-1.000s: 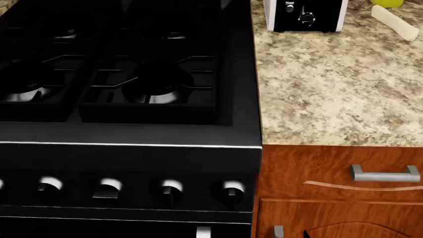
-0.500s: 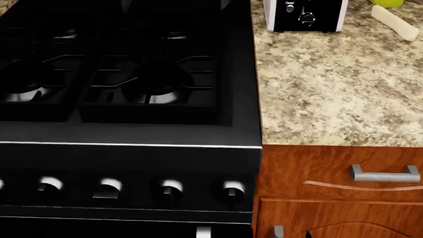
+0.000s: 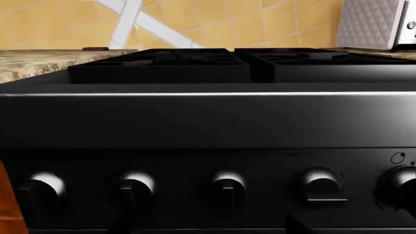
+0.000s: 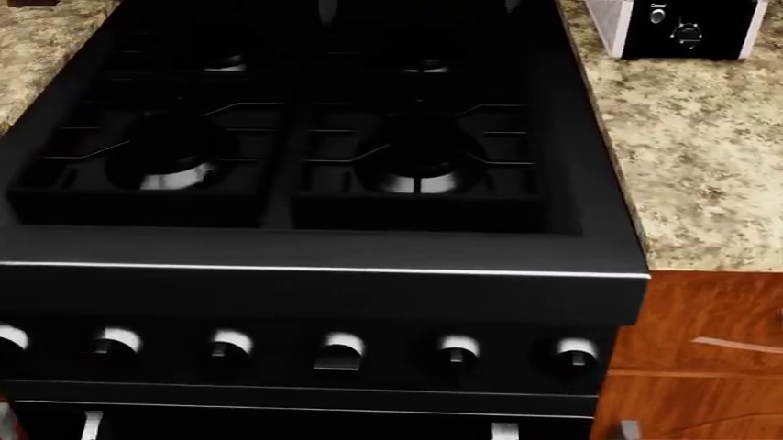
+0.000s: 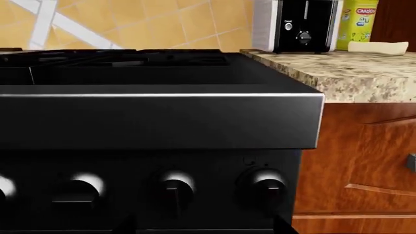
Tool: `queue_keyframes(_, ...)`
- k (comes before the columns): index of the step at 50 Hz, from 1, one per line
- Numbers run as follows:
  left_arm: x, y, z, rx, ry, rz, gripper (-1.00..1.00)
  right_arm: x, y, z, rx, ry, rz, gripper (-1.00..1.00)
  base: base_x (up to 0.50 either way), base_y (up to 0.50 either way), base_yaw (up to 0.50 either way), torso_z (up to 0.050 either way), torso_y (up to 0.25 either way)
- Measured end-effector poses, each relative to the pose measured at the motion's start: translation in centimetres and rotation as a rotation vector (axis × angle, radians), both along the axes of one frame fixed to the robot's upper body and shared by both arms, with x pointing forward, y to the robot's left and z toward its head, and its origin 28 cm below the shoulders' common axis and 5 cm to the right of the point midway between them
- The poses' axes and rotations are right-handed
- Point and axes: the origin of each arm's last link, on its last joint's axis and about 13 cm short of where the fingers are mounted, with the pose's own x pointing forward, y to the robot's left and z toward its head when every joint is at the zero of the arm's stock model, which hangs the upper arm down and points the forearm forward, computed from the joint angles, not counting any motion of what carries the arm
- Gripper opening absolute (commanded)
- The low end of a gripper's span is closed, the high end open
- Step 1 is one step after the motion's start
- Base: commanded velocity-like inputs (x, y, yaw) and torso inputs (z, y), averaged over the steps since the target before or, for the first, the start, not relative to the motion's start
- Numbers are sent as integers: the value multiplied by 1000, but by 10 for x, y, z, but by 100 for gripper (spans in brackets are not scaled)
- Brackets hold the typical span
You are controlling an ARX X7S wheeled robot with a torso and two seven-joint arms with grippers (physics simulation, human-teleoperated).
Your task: Close the microwave door
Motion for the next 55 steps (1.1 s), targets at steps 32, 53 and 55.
queue_keyframes(32,-1,0,0,3,-3,0,100,-1,0,0,-2,0,-2,100,0,500,0,0,0)
queue_keyframes(53,-1,0,1,5,-4,-3,100,-1,0,0,-5,3,-2,100,0,500,0,0,0)
queue_keyframes(55,-1,0,0,5,-4,-3,100,-1,0,0,-5,3,-2,100,0,500,0,0,0)
